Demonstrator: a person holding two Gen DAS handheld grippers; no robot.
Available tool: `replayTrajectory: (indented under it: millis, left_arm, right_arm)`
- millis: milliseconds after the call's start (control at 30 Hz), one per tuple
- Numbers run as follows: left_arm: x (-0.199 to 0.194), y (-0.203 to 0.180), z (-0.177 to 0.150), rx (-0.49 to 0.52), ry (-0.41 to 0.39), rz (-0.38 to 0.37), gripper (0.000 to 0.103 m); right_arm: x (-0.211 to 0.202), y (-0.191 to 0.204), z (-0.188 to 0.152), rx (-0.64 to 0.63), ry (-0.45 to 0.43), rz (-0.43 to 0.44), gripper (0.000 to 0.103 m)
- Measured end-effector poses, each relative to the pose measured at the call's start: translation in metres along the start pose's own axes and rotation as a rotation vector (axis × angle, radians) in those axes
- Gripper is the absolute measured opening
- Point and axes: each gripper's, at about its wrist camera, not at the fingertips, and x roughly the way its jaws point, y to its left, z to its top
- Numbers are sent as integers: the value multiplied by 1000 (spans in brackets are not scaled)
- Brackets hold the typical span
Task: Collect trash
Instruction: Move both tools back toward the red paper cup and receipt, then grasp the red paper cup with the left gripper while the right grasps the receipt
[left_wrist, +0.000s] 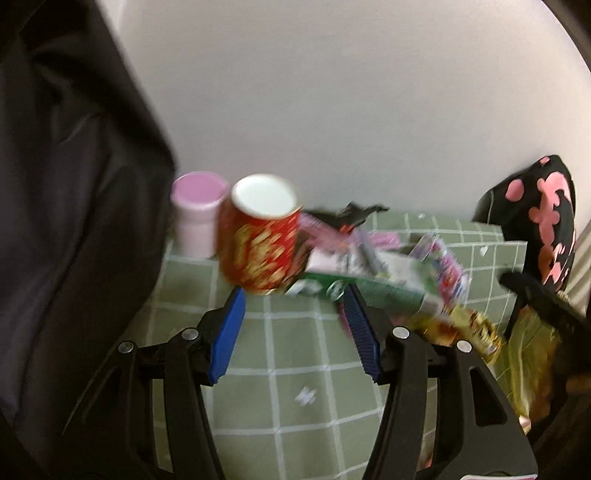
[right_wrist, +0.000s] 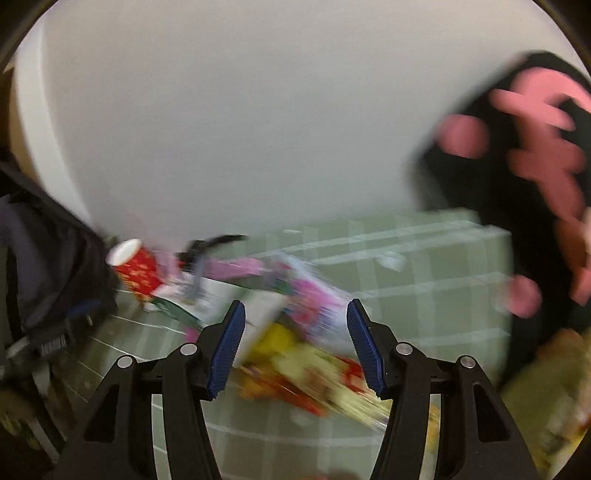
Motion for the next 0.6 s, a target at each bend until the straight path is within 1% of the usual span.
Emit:
replayTrajectory:
  millis: [133,200,267,300,367,400,500,600]
  left_arm:
    - [-14,15,-11,9,1,53,52]
    - [-20,24,-16,4,0,78,52]
    - [-24,32,-20,-2,1,99,52]
    - [-24,36,-22,-6,4,104,52]
    - [-26,41,-24,-11,6,112,52]
    - [-26,43,-24,-11,5,113,52]
    - [-27,42,-23,6,0,98,52]
    - [-26,37,-21,33,-2,79,52]
  right_arm:
    - [42,39,24,-53,16,86,54]
    - [59,57,35,-67,19,103,54]
    - [75,75,44,-84,24,168,53]
    - [82,82,47,-94,32,199,50]
    - [100,98,53,-129,62,246,43]
    - [108,103,54,-144,76,264,41]
    - [124,109,55,-166,117,320,41]
    - [116,107,56,-176,84,317,41]
